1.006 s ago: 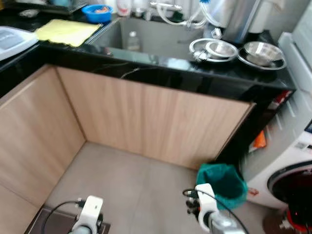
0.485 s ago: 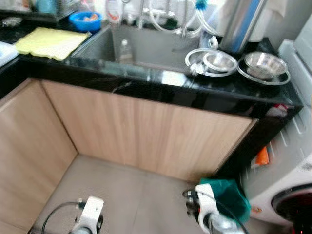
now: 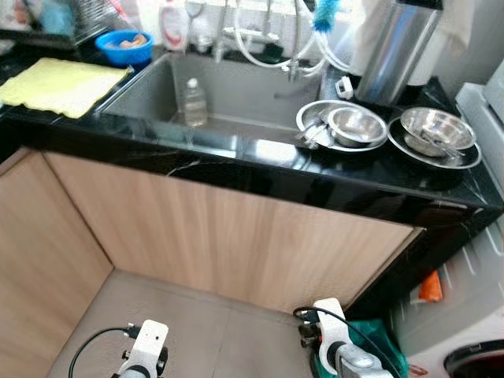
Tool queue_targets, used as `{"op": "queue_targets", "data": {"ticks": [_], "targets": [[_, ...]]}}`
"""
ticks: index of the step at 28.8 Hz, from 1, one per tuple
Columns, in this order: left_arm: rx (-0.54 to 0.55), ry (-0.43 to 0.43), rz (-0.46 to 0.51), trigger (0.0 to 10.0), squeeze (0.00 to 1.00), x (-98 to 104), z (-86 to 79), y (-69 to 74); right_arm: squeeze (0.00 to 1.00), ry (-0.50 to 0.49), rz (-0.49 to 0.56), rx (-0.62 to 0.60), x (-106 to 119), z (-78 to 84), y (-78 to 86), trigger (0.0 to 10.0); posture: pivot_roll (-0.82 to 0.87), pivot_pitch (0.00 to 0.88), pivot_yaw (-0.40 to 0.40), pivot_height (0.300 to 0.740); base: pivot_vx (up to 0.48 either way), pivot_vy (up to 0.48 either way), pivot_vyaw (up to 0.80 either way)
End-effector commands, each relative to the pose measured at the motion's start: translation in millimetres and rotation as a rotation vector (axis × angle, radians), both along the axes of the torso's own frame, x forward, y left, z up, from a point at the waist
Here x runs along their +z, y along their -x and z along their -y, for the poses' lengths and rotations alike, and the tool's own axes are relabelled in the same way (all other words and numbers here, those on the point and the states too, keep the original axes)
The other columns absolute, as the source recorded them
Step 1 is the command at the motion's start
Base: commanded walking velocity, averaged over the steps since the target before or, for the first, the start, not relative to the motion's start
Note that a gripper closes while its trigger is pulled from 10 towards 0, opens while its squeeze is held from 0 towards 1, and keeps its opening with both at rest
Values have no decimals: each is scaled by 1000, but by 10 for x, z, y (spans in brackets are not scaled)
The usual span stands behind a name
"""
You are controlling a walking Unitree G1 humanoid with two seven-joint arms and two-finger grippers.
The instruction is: Kitchen organization
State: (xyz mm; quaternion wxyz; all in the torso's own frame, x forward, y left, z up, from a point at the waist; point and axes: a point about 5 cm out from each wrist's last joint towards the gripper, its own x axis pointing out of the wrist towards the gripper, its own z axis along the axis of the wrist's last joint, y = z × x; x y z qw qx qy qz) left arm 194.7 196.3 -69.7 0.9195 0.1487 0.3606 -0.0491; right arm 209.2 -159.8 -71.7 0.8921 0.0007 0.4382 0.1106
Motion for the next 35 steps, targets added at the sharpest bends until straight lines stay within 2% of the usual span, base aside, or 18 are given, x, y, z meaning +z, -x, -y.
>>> {"op": "queue_targets", "data": {"ticks": [1,12,33,35], "targets": [[-17,0,-18,10000,0,-28,29,40,0,3,2,-4,10,18,-17,10000,3,5,-58,732,352,0,0],[-19,-8,-26,10000,0,-33,3,52,0,-3,2,-6,15,13,-26,10000,2,18,-57,732,345,0,0],[10,24,-29,10000,0,-43,-7,79,0,10,15,-14,30,24,-53,10000,0,31,-61,732,0,0,0],[5,27,-29,10000,0,-43,-4,80,0,4,9,-17,27,21,-49,10000,-2,32,-61,732,0,399,0]]}}
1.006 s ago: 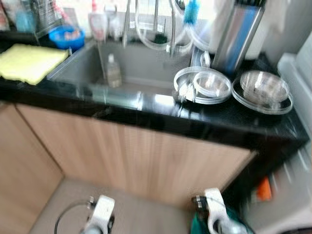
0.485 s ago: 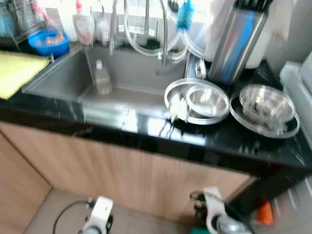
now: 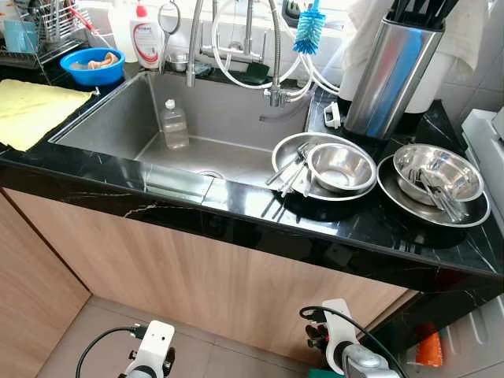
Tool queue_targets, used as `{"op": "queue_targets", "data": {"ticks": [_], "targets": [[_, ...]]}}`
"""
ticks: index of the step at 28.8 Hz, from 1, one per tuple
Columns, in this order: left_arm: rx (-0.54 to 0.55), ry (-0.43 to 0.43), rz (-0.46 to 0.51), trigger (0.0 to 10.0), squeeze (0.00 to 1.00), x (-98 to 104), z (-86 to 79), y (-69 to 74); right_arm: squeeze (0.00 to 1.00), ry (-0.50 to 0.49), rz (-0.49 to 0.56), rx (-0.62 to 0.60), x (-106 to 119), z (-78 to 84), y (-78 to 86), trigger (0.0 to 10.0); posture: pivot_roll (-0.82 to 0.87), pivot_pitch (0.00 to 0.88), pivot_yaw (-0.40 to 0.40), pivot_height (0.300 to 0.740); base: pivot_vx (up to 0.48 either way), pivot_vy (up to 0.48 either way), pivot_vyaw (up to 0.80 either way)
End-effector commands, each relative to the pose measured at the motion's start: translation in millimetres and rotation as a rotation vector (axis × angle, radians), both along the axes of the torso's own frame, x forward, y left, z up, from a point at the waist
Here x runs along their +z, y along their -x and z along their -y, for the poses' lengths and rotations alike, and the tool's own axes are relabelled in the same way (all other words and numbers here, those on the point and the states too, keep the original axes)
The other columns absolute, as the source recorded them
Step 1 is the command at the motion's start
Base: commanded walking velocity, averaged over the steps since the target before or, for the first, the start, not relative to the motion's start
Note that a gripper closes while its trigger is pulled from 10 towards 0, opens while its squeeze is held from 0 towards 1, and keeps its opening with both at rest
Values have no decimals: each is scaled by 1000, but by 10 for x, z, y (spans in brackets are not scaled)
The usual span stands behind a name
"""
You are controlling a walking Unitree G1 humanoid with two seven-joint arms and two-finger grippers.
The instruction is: Kitchen organization
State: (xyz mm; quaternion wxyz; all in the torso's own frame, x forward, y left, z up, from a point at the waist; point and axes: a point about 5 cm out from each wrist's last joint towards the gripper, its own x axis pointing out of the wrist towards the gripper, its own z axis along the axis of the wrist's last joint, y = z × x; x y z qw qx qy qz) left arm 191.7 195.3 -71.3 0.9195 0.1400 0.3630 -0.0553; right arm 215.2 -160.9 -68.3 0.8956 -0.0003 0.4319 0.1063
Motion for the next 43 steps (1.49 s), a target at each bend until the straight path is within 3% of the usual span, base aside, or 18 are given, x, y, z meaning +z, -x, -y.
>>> {"op": "queue_targets", "data": {"ticks": [1,5,8,43], "targets": [[8,6,-22,10000,0,-27,-14,48,0,-3,-9,-12,-9,10,13,10000,-2,32,-61,732,0,424,-631],[9,7,-18,10000,0,-22,-17,42,0,1,-23,-2,-15,11,20,10000,0,33,-63,732,0,432,-698],[9,8,-18,10000,0,-19,-21,35,0,-34,-12,-19,-10,-2,20,10000,1,32,-62,732,0,436,0],[-11,32,-47,10000,0,-51,47,68,0,0,-4,-3,-34,2,64,10000,2,0,-52,732,0,378,-64]]}}
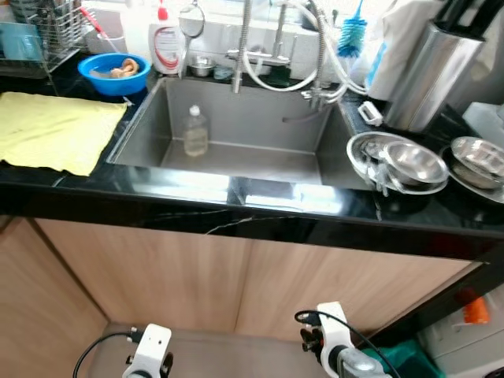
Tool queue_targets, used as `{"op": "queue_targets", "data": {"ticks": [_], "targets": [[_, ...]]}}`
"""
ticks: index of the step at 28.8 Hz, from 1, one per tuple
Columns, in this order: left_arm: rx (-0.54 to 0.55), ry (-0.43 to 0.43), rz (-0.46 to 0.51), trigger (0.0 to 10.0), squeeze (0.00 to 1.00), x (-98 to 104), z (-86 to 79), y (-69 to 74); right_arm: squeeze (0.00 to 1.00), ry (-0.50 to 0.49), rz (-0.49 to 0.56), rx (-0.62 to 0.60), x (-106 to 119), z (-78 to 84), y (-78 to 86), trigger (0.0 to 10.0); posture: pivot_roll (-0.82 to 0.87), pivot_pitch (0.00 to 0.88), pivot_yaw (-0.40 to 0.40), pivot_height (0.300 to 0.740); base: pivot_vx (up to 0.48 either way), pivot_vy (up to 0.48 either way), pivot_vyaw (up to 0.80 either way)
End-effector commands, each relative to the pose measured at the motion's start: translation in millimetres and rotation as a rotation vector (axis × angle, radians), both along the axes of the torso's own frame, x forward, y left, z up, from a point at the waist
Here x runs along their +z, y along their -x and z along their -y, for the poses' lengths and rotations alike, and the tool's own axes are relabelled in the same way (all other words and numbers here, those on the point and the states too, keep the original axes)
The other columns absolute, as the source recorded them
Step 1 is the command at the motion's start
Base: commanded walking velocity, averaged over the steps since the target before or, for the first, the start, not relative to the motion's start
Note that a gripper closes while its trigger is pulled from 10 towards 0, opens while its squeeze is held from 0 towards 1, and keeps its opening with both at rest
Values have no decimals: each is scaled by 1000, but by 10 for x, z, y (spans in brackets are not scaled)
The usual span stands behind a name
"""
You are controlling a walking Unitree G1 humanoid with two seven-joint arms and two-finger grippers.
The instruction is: Kitchen organization
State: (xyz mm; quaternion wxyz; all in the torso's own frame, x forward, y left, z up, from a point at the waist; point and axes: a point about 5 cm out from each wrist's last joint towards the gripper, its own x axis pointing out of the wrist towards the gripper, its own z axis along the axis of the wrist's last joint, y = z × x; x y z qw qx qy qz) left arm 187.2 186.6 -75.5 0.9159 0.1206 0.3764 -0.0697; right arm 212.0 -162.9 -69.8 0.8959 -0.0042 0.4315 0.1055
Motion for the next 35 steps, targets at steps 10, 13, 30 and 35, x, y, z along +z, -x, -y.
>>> {"op": "queue_targets", "data": {"ticks": [10,13,30,35], "targets": [[-15,-30,-19,10000,0,-4,-66,13,0,-10,1,-9,-12,-44,18,10000,-5,0,-43,732,0,34,0],[-10,-29,-19,10000,0,-4,-69,13,0,-2,9,-8,-10,-46,15,10000,-13,0,-43,732,0,0,0],[103,32,35,10000,0,45,135,-135,0,31,-1,-112,-53,189,127,10000,-172,0,4,732,0,0,0],[95,35,113,10000,0,153,122,-290,0,15,2,-209,-74,200,167,10000,-169,0,-7,732,0,0,0]]}}
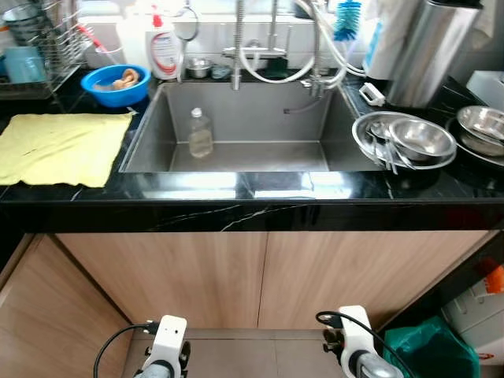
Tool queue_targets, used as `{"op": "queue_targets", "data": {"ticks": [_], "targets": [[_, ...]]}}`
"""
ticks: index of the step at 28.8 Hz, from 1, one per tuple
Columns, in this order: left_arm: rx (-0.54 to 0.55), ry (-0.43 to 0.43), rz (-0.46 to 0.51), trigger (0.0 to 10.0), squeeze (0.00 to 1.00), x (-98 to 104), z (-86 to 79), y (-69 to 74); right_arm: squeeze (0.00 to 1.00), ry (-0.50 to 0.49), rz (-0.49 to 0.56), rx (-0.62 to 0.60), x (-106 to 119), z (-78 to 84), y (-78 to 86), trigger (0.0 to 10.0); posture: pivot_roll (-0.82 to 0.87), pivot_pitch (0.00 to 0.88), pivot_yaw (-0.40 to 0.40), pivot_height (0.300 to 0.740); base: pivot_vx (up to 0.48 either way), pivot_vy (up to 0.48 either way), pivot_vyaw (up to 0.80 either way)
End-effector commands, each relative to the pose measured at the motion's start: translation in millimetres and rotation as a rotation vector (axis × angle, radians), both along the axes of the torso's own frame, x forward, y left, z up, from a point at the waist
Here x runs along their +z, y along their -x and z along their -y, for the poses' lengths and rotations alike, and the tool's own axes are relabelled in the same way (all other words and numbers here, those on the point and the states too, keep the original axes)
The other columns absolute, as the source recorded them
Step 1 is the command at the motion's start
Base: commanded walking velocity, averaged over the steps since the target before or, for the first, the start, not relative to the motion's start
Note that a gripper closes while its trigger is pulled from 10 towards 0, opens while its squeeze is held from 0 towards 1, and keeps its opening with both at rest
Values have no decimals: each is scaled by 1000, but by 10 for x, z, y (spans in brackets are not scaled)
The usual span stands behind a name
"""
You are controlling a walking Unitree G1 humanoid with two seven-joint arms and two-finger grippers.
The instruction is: Kitchen organization
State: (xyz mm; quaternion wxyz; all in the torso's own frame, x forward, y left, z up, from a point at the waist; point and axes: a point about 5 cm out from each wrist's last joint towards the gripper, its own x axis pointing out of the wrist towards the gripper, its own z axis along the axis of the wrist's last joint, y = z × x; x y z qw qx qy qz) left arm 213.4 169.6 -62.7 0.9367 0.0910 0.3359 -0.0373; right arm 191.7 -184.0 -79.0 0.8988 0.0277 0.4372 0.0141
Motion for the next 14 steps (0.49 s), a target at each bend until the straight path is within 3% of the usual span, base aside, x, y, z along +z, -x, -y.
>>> {"op": "queue_targets", "data": {"ticks": [1,5,14], "targets": [[73,-3,53,10000,0,96,-110,-133,0,6,35,37,53,-35,-103,10000,-172,0,-22,732,0,0,0],[185,37,99,10000,0,202,-210,-280,0,41,81,98,129,-88,-242,10000,-205,0,-53,732,0,0,0],[183,37,189,10000,0,314,-282,-368,0,17,175,77,228,-179,-389,10000,-166,0,-14,732,0,0,0]]}}
